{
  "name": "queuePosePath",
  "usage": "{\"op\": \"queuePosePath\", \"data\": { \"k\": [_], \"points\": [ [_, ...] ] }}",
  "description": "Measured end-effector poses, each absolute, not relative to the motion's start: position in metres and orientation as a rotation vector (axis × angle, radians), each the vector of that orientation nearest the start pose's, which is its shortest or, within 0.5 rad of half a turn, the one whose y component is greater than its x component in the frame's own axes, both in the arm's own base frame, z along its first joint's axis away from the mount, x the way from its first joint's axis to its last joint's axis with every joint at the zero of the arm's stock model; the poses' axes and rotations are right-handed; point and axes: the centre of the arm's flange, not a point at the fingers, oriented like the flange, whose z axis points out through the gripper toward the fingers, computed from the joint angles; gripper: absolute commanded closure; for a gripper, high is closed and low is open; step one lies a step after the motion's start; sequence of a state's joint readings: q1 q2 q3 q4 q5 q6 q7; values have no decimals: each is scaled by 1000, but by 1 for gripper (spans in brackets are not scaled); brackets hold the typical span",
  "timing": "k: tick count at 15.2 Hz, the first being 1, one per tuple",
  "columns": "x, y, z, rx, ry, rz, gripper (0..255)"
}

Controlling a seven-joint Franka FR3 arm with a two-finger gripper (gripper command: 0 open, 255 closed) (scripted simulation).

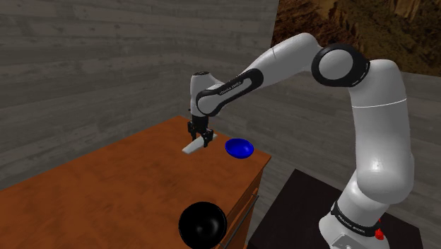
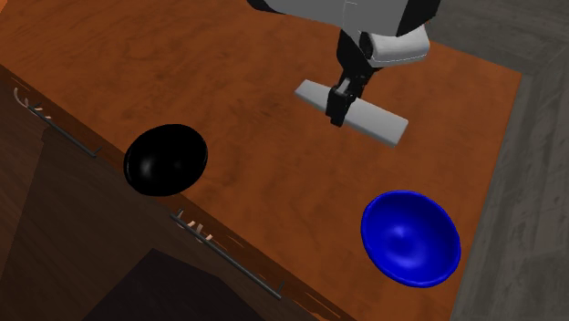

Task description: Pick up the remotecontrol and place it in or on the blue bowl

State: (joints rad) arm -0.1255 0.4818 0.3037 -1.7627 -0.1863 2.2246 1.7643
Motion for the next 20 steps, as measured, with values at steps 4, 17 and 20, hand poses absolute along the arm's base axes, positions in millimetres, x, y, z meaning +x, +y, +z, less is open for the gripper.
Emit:
{"op": "queuePosePath", "data": {
  "k": [4,17,20],
  "points": [
    [635,56,309,-2291,2149,-17,255],
    [555,-93,311,-2291,2150,-17,255],
    [544,-111,304,-2291,2149,-17,255]
  ]
}}
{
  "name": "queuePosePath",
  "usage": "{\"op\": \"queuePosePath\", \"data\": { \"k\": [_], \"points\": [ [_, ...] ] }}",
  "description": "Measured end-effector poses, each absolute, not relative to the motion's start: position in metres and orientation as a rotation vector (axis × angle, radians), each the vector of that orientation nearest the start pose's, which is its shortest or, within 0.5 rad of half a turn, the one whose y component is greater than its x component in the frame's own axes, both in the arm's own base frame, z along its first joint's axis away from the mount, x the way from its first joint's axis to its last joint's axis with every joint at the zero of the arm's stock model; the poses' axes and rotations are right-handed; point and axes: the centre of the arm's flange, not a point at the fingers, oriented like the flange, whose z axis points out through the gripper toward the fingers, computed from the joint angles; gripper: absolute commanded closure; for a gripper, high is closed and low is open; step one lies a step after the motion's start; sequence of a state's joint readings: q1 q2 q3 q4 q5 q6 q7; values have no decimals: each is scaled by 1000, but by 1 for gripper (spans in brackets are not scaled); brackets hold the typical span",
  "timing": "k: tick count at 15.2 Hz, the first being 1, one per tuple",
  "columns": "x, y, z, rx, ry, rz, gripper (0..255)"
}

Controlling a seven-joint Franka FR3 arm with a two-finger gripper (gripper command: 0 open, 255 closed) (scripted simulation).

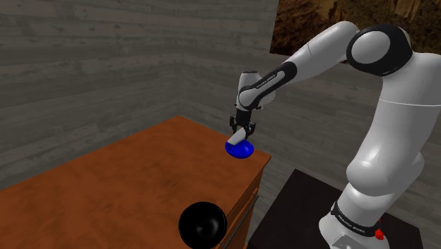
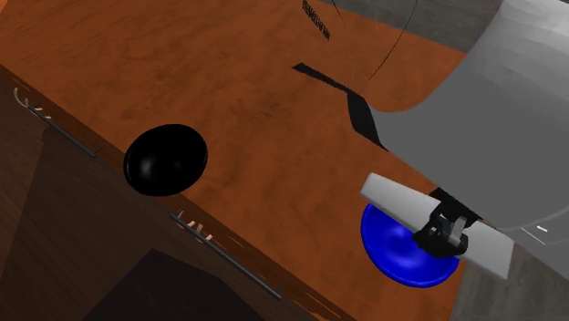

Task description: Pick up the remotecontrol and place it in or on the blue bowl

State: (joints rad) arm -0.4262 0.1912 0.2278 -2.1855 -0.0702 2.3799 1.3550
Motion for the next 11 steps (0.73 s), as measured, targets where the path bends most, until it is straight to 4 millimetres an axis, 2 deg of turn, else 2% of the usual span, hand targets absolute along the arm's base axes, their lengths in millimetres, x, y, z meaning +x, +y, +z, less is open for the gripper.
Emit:
{"op": "queuePosePath", "data": {
  "k": [11],
  "points": [
    [543,-113,247,-2292,2148,-16,255]
  ]
}}
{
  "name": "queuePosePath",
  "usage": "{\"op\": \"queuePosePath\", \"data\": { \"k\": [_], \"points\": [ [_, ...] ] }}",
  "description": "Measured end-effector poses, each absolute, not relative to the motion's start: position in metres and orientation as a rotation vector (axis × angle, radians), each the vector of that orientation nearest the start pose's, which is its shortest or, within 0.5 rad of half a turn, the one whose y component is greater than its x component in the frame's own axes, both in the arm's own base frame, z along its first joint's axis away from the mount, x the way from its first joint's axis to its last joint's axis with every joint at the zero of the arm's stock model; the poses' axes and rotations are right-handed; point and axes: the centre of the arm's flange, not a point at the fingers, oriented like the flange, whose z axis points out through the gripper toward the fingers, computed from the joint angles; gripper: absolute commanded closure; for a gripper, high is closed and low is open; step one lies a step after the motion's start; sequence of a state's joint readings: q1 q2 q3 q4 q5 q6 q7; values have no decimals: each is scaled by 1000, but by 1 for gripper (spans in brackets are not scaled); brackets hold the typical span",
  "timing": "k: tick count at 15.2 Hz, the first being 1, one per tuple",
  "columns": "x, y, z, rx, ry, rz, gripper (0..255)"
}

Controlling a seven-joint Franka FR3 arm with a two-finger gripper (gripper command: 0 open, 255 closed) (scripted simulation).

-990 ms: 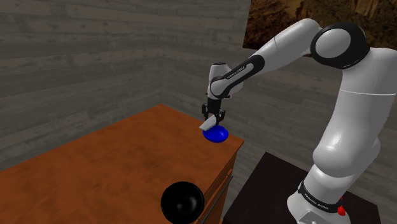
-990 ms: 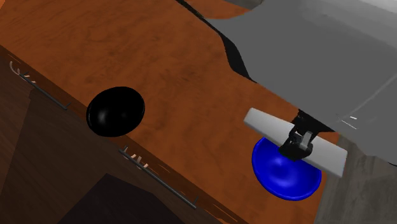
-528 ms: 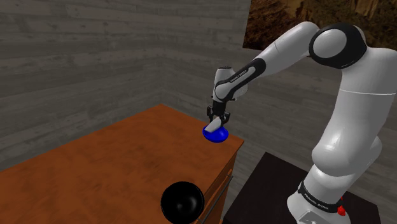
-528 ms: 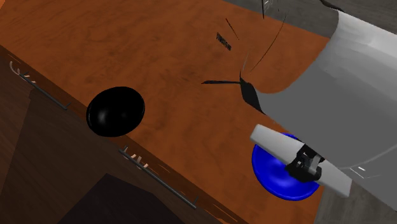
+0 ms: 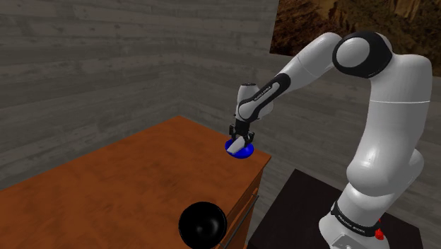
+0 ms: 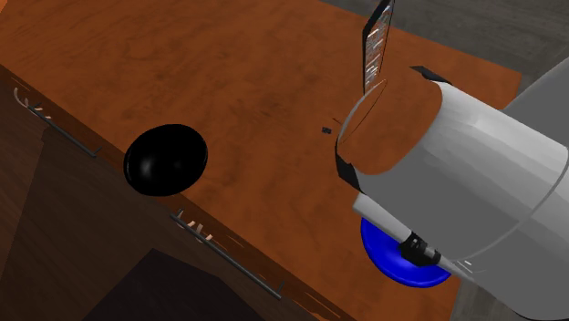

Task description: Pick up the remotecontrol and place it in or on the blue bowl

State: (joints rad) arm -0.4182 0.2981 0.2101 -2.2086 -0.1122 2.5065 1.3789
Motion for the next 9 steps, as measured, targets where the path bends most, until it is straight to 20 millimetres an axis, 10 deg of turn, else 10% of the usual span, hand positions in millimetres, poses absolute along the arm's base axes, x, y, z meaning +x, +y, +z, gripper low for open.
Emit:
{"op": "queuePosePath", "data": {
  "k": [7,8,9],
  "points": [
    [543,-113,238,-2292,2148,-18,255],
    [543,-113,238,-2292,2148,-17,0],
    [543,-113,238,-2292,2148,-17,0]
  ]
}}
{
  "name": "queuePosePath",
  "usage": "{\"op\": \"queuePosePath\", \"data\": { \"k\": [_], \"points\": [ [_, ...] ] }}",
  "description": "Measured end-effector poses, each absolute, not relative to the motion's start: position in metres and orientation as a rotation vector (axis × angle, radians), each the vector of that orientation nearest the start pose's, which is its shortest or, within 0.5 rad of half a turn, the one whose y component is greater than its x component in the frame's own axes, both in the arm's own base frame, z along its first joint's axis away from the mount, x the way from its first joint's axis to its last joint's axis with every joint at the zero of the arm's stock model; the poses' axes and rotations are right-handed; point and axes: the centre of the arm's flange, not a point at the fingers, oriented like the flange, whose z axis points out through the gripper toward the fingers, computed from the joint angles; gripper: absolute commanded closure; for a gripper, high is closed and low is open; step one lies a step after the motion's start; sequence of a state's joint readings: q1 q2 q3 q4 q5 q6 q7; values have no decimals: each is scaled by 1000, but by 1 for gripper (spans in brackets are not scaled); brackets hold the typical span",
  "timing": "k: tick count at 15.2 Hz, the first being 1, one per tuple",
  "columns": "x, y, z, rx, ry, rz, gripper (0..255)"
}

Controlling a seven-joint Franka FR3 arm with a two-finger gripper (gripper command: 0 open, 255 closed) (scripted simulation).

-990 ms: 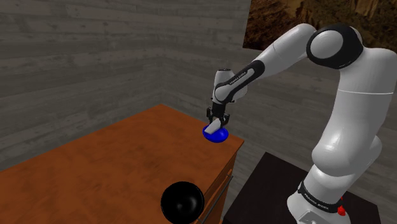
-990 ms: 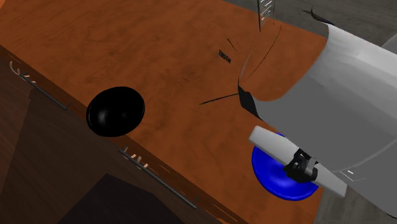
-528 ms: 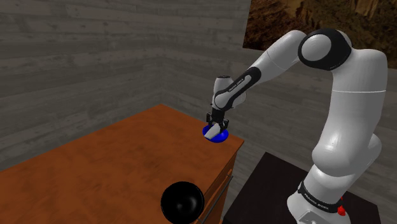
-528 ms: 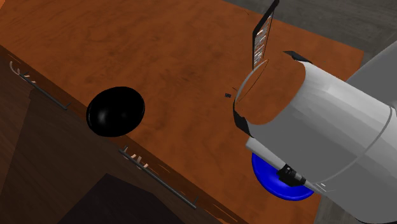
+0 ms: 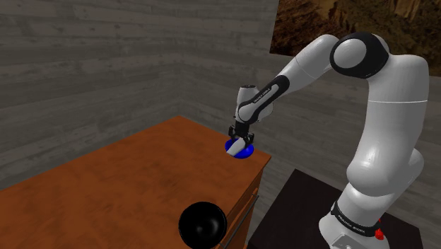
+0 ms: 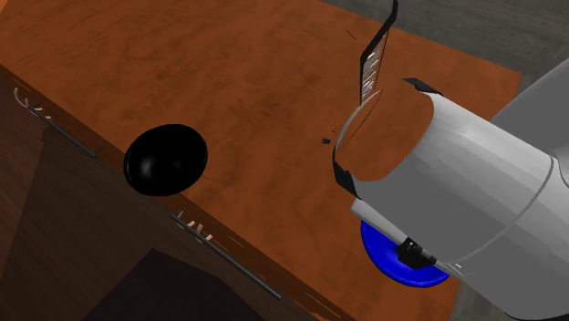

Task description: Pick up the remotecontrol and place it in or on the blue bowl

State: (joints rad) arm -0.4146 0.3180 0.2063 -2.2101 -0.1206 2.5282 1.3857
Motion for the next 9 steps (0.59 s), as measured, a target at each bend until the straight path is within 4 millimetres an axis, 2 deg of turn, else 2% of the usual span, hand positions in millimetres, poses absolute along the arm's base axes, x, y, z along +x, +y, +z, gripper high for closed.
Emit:
{"op": "queuePosePath", "data": {
  "k": [5,9],
  "points": [
    [543,-113,238,-2292,2148,-17,0],
    [545,-113,275,-2291,2148,-19,0]
  ]
}}
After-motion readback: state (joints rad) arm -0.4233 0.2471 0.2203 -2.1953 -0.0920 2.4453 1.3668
